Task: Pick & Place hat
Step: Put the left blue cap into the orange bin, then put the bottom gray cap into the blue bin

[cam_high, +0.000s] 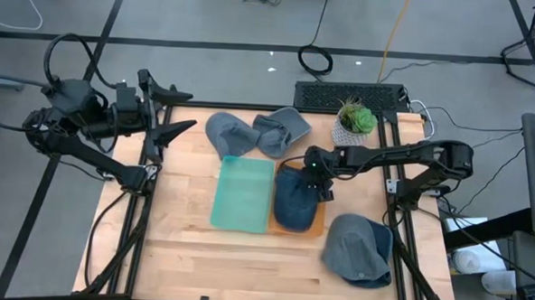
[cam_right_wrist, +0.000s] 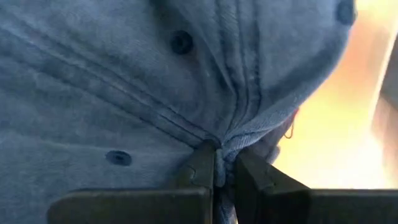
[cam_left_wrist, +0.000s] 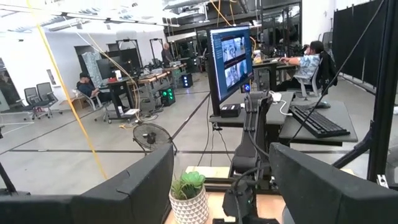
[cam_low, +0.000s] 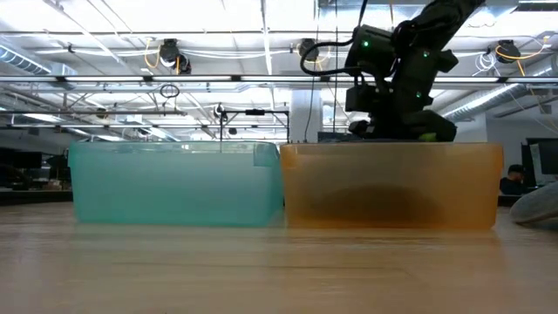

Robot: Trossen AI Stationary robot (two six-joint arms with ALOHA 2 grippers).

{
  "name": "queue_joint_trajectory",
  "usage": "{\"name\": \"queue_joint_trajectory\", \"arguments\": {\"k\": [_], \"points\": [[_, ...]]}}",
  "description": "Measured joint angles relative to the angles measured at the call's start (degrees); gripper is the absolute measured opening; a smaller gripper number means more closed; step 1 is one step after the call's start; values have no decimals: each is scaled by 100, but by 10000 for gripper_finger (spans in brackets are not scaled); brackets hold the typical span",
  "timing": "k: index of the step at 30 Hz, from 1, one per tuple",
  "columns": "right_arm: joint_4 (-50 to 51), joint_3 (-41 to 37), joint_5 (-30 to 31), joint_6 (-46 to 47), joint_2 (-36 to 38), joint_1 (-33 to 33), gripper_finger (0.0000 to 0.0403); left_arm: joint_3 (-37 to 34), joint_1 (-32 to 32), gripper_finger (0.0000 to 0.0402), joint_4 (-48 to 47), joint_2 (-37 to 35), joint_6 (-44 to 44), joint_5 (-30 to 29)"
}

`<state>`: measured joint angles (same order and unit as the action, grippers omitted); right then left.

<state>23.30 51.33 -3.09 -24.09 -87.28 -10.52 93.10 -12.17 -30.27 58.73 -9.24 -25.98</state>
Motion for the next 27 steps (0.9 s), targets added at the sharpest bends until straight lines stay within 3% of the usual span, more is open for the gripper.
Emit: {"name": "queue_joint_trajectory", "arguments": {"k": [5,19,27], "points": [[-109,16,35,-20,-19,113,37,0,-1,269,14,1,75,31],[-62,116,492,-61,859,125,206,0,-1,269,-10,1,16,45],[-469,118,780,956,1420,127,241,0,-1,269,-14,-1,-16,46]]}}
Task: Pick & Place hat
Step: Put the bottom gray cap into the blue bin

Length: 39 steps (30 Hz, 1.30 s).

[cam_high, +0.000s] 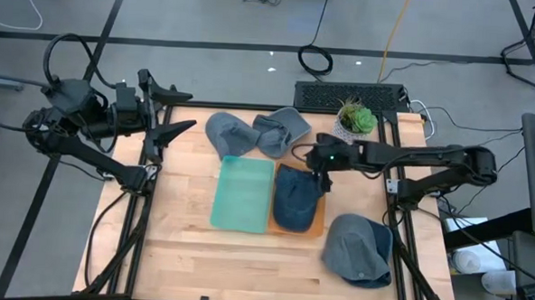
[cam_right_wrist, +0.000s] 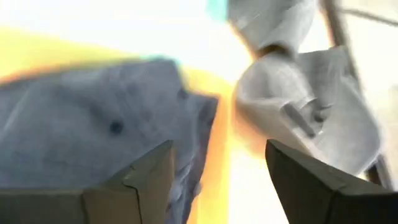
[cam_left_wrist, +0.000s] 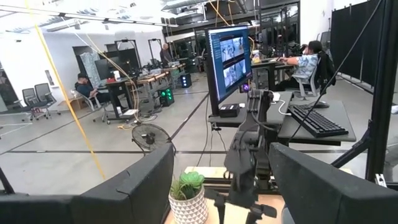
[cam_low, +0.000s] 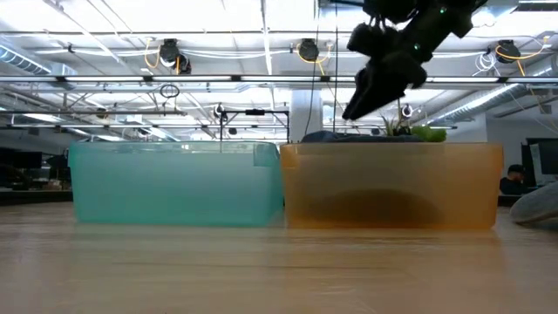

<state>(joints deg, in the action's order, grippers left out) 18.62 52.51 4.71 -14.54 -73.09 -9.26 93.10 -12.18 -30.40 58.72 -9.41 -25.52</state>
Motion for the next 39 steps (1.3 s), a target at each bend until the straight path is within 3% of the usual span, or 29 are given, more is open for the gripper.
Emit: {"name": "queue_joint_trajectory", "arguments": {"k": [12,24,35,39], "points": [[-287,0,133,1197,723,0,265,0,1,269,-47,2,58,-18],[-1923,4,120,2053,1238,77,273,-2,0,269,-119,2,109,-48],[-2515,50,168,2308,1461,778,273,-2,0,269,-289,2,228,-48],[-2518,235,574,2260,1459,1221,273,-2,0,269,-377,2,298,-48]]}}
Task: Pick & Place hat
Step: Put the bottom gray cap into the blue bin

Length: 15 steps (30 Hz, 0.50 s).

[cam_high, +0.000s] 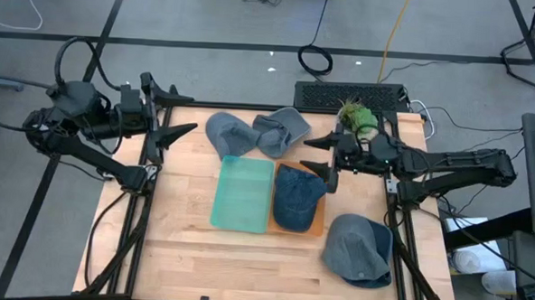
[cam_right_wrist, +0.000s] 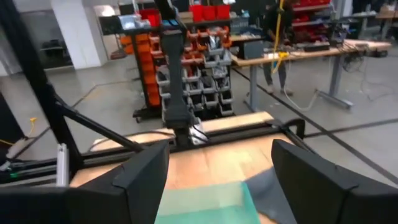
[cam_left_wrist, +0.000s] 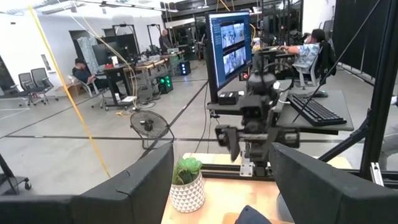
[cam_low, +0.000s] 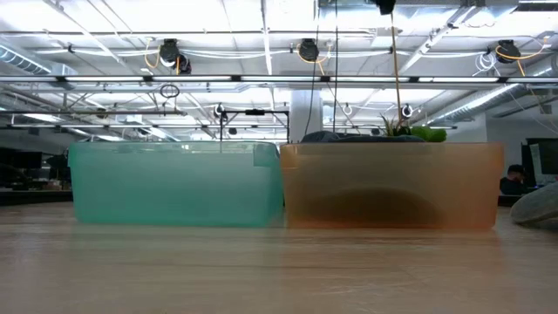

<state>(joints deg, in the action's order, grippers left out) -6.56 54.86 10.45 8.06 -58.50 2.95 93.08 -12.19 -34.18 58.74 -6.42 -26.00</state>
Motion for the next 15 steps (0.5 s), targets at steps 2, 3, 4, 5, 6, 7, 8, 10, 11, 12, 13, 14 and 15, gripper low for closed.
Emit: {"name": "queue_joint_trajectory", "arguments": {"k": [2,3,4,5,6,7,8,10,11,12,13,14,15], "points": [[35,118,207,-78,2,240,273,0,0,269,-45,0,27,0],[141,199,342,-111,2,366,273,0,1,269,-45,0,50,0],[263,270,496,-146,2,493,273,0,2,269,-42,1,59,0],[400,336,660,-181,2,621,273,0,0,269,-45,2,62,0],[556,402,821,-208,2,745,273,0,0,269,-42,2,67,0],[658,443,972,-227,2,874,273,0,0,269,-41,0,75,0],[733,471,1117,-246,2,1001,272,0,0,269,-41,0,75,0],[797,493,1405,-273,0,1252,272,0,1,269,-43,0,75,0],[815,495,1540,-272,0,1380,272,0,0,269,-42,0,75,0],[830,497,1691,-241,0,1505,272,0,0,269,-42,1,75,0],[855,497,1844,-188,0,1627,272,0,0,269,-41,0,75,0],[882,497,1973,-125,0,1751,272,0,1,269,-41,0,75,0],[900,497,2080,-67,0,1865,272,0,2,269,-41,1,75,0]]}}
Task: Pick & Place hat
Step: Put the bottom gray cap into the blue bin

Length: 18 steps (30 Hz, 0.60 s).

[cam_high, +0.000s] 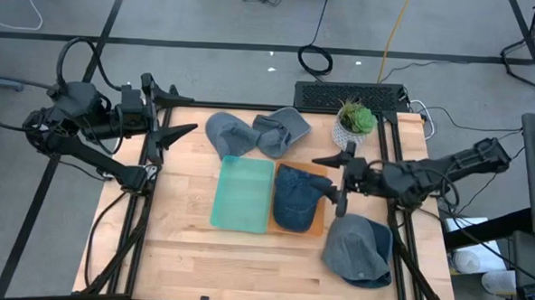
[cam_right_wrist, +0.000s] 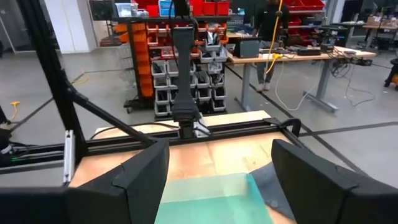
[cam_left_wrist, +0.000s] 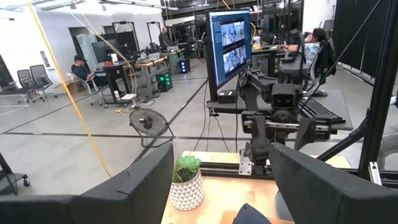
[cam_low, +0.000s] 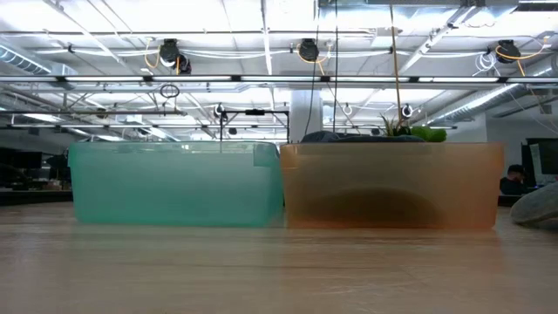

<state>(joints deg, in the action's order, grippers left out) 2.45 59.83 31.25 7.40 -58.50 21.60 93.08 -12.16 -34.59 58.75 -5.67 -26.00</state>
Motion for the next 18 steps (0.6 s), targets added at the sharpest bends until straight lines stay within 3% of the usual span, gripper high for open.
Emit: {"name": "queue_joint_trajectory", "arguments": {"k": [6,18], "points": [[81,0,485,522,0,757,269,0,-2,269,0,-1,0,0],[181,0,474,2074,-13,2139,232,0,-1,269,-12,-1,152,0]]}}
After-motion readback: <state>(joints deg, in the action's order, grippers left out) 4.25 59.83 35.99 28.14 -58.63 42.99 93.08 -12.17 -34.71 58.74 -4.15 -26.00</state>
